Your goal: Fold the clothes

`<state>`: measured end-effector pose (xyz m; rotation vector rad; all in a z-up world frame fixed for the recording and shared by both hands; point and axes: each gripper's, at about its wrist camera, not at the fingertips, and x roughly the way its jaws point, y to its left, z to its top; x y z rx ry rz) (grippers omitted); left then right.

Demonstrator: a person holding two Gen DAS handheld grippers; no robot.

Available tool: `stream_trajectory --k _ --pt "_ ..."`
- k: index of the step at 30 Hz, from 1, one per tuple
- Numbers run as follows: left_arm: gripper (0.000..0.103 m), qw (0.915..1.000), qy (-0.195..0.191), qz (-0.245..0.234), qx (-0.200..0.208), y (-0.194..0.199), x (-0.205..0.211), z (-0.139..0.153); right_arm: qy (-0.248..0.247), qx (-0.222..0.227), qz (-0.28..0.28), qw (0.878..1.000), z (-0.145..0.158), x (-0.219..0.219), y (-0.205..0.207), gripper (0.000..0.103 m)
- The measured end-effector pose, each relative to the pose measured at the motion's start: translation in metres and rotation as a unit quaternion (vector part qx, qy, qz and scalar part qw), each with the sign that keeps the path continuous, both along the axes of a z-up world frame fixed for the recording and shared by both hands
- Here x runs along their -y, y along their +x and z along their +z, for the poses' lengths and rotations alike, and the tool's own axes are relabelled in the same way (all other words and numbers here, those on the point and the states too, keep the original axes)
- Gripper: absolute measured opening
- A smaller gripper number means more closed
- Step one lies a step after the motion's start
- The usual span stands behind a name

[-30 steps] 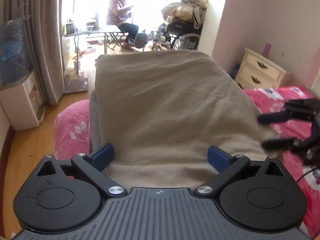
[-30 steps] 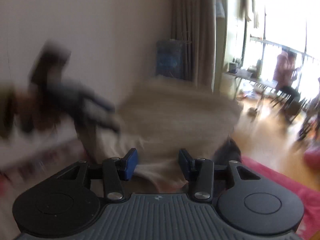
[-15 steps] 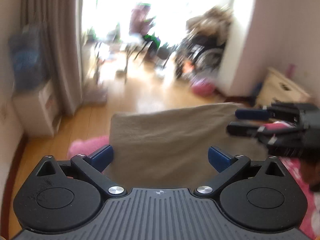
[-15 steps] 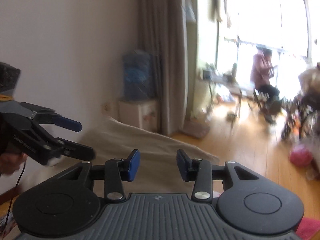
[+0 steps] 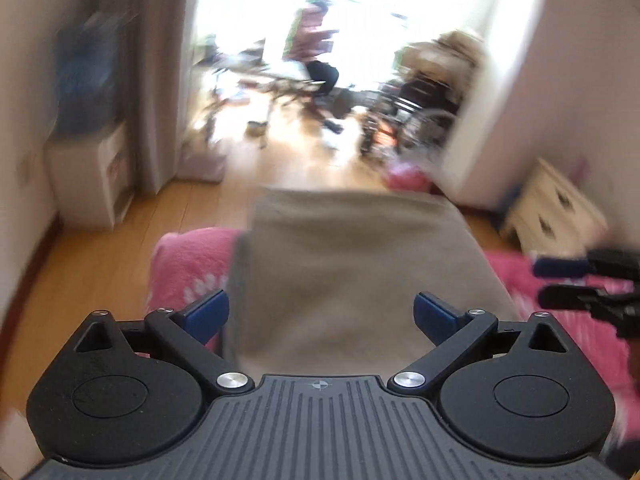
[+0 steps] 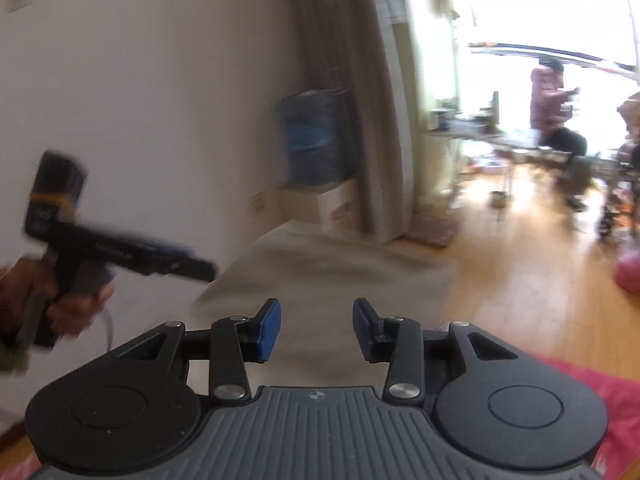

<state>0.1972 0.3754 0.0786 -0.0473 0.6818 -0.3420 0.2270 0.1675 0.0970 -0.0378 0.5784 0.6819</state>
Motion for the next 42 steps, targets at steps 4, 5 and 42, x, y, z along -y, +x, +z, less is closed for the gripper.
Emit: stream_trajectory --k 4,5,42 --pt "0.101 0.9928 0.117 -0.026 -0.008 -0.026 0.049 -0.019 -0.055 -0.034 0.021 0.998 -0.017 -0.017 -0.035 0.043" --pt "0.1 0.9905 0.135 -0.012 -0.02 -0.028 0.057 -0.023 -0.068 -0.052 0.013 0.996 -0.024 -0.022 -0.033 0.043" --pt "0.103 0.9784 0.172 0.115 -0.004 -0.215 0.205 0.037 -0.068 -0.119 -0.249 0.959 0.018 0.115 -0.248 0.101"
